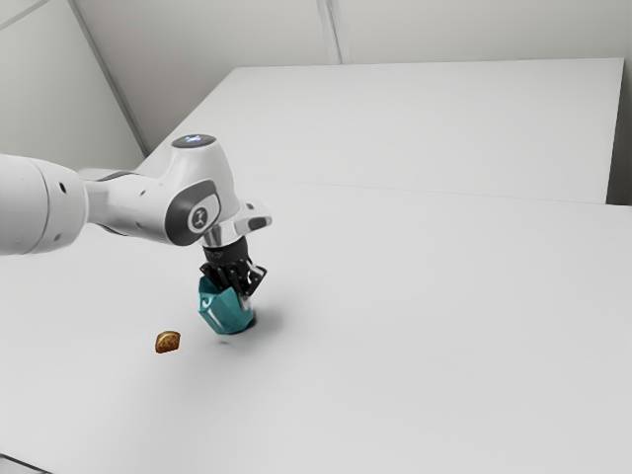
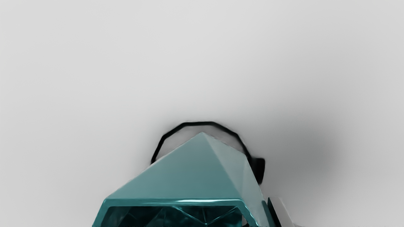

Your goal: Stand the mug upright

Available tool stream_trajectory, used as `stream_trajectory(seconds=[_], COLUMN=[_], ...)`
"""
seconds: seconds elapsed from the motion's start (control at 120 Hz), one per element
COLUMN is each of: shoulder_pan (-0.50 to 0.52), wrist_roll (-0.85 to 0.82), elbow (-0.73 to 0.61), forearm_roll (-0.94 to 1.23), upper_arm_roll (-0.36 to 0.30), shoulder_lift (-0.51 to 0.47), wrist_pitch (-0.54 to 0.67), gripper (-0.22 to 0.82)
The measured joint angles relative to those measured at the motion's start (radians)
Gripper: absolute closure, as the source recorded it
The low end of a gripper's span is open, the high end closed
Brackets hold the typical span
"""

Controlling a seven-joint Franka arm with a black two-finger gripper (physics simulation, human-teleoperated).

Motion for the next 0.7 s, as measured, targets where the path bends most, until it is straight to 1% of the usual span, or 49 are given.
stream_trajectory(seconds=[0.025, 0.108, 0.192, 0.25, 0.308, 0.383, 0.467, 0.542, 0.625, 0.642, 0.7], shoulder_pan=[0.0, 0.001, -0.01, -0.02, -0.03, -0.041, -0.043, -0.042, -0.04, -0.03, 0.096], wrist_roll=[0.001, 0.011, 0.021, 0.027, 0.033, 0.04, 0.046, 0.049, 0.055, 0.056, 0.063], elbow=[0.0, 0.017, 0.063, 0.084, 0.104, 0.119, 0.154, 0.238, 0.348, 0.358, 0.38], forearm_roll=[0.0, -0.006, 0.006, 0.014, 0.023, 0.033, 0.039, 0.042, 0.054, 0.059, 0.071], upper_arm_roll=[0.002, 0.009, 0.011, 0.011, 0.011, 0.012, 0.013, 0.018, 0.03, 0.022, -0.094], shoulder_lift=[0.001, 0.001, -0.002, -0.008, -0.02, -0.05, -0.075, -0.082, -0.094, -0.098, -0.116], wrist_pitch=[-0.002, -0.018, -0.042, -0.058, -0.073, -0.09, -0.113, -0.154, -0.226, -0.239, -0.28], gripper=[0.75, 0.56, 0.39, 0.29, 0.22, 0.16, 0.11, 0.07, 0.05, 0.05, 0.04])
